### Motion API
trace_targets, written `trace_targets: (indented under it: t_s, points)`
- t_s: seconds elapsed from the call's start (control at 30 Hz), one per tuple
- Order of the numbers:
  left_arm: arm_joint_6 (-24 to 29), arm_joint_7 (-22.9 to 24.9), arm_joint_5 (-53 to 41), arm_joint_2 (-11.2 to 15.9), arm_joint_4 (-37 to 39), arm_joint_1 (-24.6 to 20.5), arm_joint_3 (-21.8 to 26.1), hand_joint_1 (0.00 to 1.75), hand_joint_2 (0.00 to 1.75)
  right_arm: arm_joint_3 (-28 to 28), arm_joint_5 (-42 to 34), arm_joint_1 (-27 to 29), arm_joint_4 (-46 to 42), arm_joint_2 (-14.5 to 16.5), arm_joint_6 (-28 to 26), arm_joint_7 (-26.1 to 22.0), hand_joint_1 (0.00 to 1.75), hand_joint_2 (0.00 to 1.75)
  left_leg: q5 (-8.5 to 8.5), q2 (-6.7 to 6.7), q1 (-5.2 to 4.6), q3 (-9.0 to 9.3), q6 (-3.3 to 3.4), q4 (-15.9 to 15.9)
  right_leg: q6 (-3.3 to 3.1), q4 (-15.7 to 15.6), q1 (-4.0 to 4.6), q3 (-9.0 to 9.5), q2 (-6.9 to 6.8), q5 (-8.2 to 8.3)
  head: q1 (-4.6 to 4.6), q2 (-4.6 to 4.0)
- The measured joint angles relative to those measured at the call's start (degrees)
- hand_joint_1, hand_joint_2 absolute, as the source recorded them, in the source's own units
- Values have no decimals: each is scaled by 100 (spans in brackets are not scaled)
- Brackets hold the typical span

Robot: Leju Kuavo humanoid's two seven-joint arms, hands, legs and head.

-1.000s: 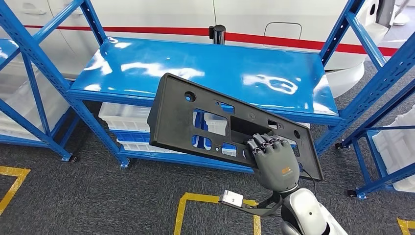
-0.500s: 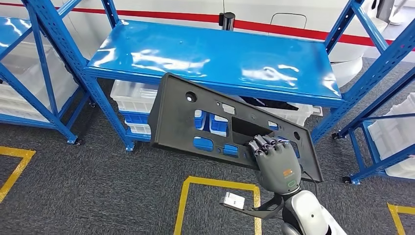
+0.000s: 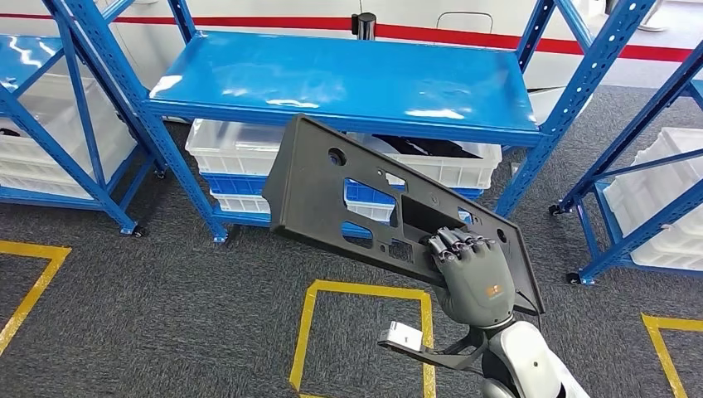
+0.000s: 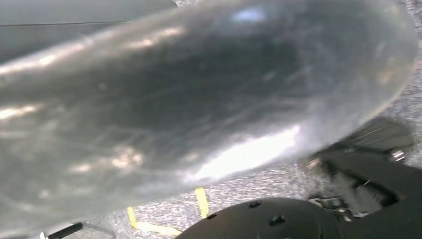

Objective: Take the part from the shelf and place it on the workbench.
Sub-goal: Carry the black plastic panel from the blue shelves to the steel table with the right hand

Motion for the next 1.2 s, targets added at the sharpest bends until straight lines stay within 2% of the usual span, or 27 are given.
trace_targets:
  t_s: [0.03,0.1,0.17,0.23,0.3,0.33,0.37,0.43,0.47,0.5,0.53,0.57,0.6,0.63,0.67,0.73,0.8,0.83,0.87,0.93,0.97,1.0,1.03,1.07,1.1,1.17,1.2]
  points:
    - [2,0,-1,1,0,-2,0,0,0,-9,-31,19,-1,1,6,-11,175,175,85,-4,6,92,-9,123,20,20,-2,-100,38,73,-1,0]
    - [4,0,-4,3,-2,-6,0,0,0,-30,-58,52,-10,2,9,-22,175,175,331,-99,34,598,-11,-265,80,95,-18,-307,138,191,-3,0]
    - [5,0,-8,4,-5,-10,0,0,0,-47,-64,65,-38,7,9,-26,175,175,233,-378,68,1233,1,-1063,155,190,-16,-484,236,274,3,0]
    - [6,1,-11,3,-7,-12,-1,0,0,-67,-65,71,-71,11,9,-28,175,175,70,-503,50,1473,48,-1477,236,220,-18,-585,331,376,11,0]
    - [9,7,-16,0,-7,-18,-2,0,0,-94,-65,108,-92,11,9,-33,175,175,155,-348,18,1387,166,-1517,314,215,-29,-672,397,456,13,0]
    - [10,11,-20,-1,-7,-22,-2,0,0,-110,-65,134,-101,10,9,-36,175,175,217,-270,11,1328,237,-1526,318,275,-37,-745,349,394,18,0]
    - [13,18,-22,0,-7,-23,-2,0,0,-124,-65,157,-109,5,8,-39,175,175,289,-183,15,1250,303,-1540,298,442,-38,-853,259,226,28,0]
    - [16,30,-26,9,-7,-19,-2,0,0,-148,-65,183,-123,1,6,-43,175,175,426,-20,10,1070,368,-1543,243,1096,-56,-1103,63,-289,47,0]
    - [17,34,-26,14,-7,-17,-2,0,0,-157,-65,199,-129,1,5,-43,175,175,500,69,6,969,377,-1541,257,1488,-61,-1202,25,-492,51,0]
    - [18,37,-26,16,-7,-17,-2,0,0,-167,-64,220,-133,1,4,-43,175,175,570,154,3,870,374,-1538,304,1795,-65,-1231,12,-576,50,0]
    - [17,37,-25,17,-7,-18,-2,0,0,-176,-63,245,-135,1,4,-43,175,175,638,237,1,775,366,-1537,376,1950,-68,-1179,5,-543,51,0]
    - [16,37,-25,15,-7,-18,-2,0,0,-186,-59,270,-137,1,3,-43,175,175,706,320,1,683,353,-1535,457,1896,-70,-1013,-17,-424,50,0]
    - [14,37,-24,12,-7,-19,-2,0,0,-197,-54,291,-143,1,2,-43,175,175,769,391,1,603,334,-1534,520,1659,-71,-756,-69,-297,51,0]
    - [14,37,-24,10,-8,-20,-1,0,0,-214,-48,309,-158,1,-2,-43,175,175,830,452,-7,539,305,-1530,542,1241,-65,-383,-185,-244,53,0]
    - [15,35,-24,7,-9,-21,-2,0,0,-237,-40,322,-184,0,-7,-43,175,175,891,512,-17,488,270,-1522,517,714,-52,20,-302,-279,50,0]
    - [19,32,-24,7,-11,-24,-1,0,0,-285,-29,358,-247,-5,-27,-43,175,175,1021,629,-30,456,200,-1539,411,43,-14,460,-432,-411,49,0]
    - [20,30,-24,8,-11,-28,-1,0,0,-334,-27,437,-298,-20,-50,-40,175,175,1125,712,-11,452,132,-1579,307,-34,-10,405,-349,-375,46,0]
    - [20,30,-25,14,-11,-27,-1,0,0,-363,-27,484,-326,-28,-60,-34,175,175,1054,643,7,431,95,-1543,252,-32,-28,354,-302,-329,45,0]
    - [20,28,-24,17,-11,-20,-1,0,0,-393,-25,528,-348,-32,-66,-26,175,175,872,509,20,392,65,-1416,187,-30,-49,298,-257,-269,39,0]
    - [19,27,-24,23,-11,4,0,0,0,-453,-17,592,-401,-39,-85,-6,175,175,263,165,37,258,30,-812,87,-25,-63,186,-163,-148,26,0]
    - [19,26,-24,21,-11,14,0,0,0,-483,-13,623,-426,-43,-95,3,175,175,4,65,37,198,27,-423,56,-14,-50,131,-108,-90,23,0]
    - [19,26,-24,21,-11,20,1,0,0,-515,-11,655,-451,-45,-104,13,175,175,-134,18,37,173,26,-110,49,4,-37,72,-49,-38,21,0]
    - [20,24,-24,22,-11,20,1,0,0,-547,-10,689,-478,-47,-114,24,175,175,-149,-1,37,223,31,42,53,34,-27,2,20,10,22,0]
    - [20,21,-22,23,-11,19,2,0,0,-579,-10,721,-503,-50,-120,32,175,175,-63,-11,39,375,40,-28,65,72,-23,-84,89,51,21,0]
    - [20,17,-20,25,-11,18,2,0,0,-605,-10,748,-529,-52,-125,39,175,175,65,-42,45,629,55,-318,83,120,-27,-168,162,80,20,0]
    - [20,10,-17,30,-11,19,3,0,0,-655,-10,786,-586,-59,-134,44,175,175,151,-257,63,1152,86,-1069,135,220,-31,-330,284,132,22,0]
    - [20,8,-17,32,-11,20,4,0,0,-678,-10,798,-614,-62,-140,45,175,175,139,-357,63,1300,99,-1319,178,256,-40,-392,334,161,21,0]
